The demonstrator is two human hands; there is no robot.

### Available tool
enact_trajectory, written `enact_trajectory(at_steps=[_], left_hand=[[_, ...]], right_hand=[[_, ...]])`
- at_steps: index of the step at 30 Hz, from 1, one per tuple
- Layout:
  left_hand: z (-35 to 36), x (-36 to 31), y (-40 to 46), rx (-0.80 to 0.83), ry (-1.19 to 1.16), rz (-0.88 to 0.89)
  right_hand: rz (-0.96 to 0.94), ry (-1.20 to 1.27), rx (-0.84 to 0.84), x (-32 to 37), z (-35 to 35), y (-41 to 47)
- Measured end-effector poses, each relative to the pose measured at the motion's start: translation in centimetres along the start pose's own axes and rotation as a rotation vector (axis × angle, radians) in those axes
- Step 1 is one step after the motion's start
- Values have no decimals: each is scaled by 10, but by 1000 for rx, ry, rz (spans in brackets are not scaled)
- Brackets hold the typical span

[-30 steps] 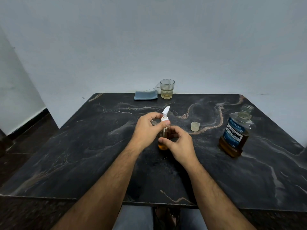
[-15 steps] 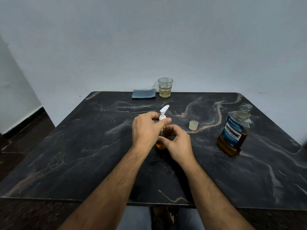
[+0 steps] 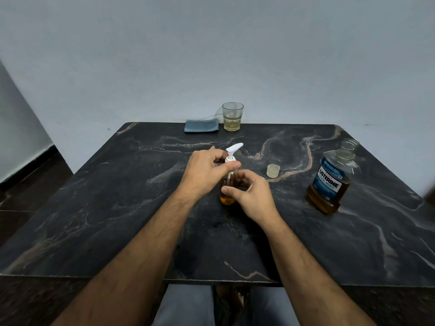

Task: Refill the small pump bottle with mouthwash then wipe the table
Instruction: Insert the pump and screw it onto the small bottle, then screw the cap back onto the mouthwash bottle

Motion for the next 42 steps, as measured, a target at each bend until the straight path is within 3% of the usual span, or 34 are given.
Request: enact_trajectory(at_steps=[7,11,13,17,19,22,28,31,35,42], left_hand=[[2,0,-13,-108,28,-16],[4,6,-21,-87,-9,-22],[-2,7,-30,-191,-98,-9],[-10,-6,-66,-517,-193,151],[4,-18,-76,-484,-196,230],[32,-33,-80,-340,-199,261],[63,-37,-67,-163,-198,104],[68,-34,-63,-129,-159,66],[75,-27,-62,-106,-149,36],[94,-27,-55,-57,-165,-13]], right_hand=[[1,-16,60,7,-1,-3],[1,-69,137,5,-14,-6],[29,-139,58,1,-33,-5],[66,-387,-267,-6,-84,2],[110,-483,-282,-14,-94,11],[213,-630,-143,-28,-91,30],[317,-732,85,-40,-81,59],[301,-744,109,-41,-86,61],[170,-686,-8,-9,-96,58],[-211,-469,-190,115,-145,40]])
Point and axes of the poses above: each hand's wrist, its own y-axis towards the middle knuckle, its own z-axis out of the palm, x = y × z, the point moved 6 cm from there along y, towards the middle knuckle, and after that the axes turned 10 degrees about -z, right-handed, at the moved point
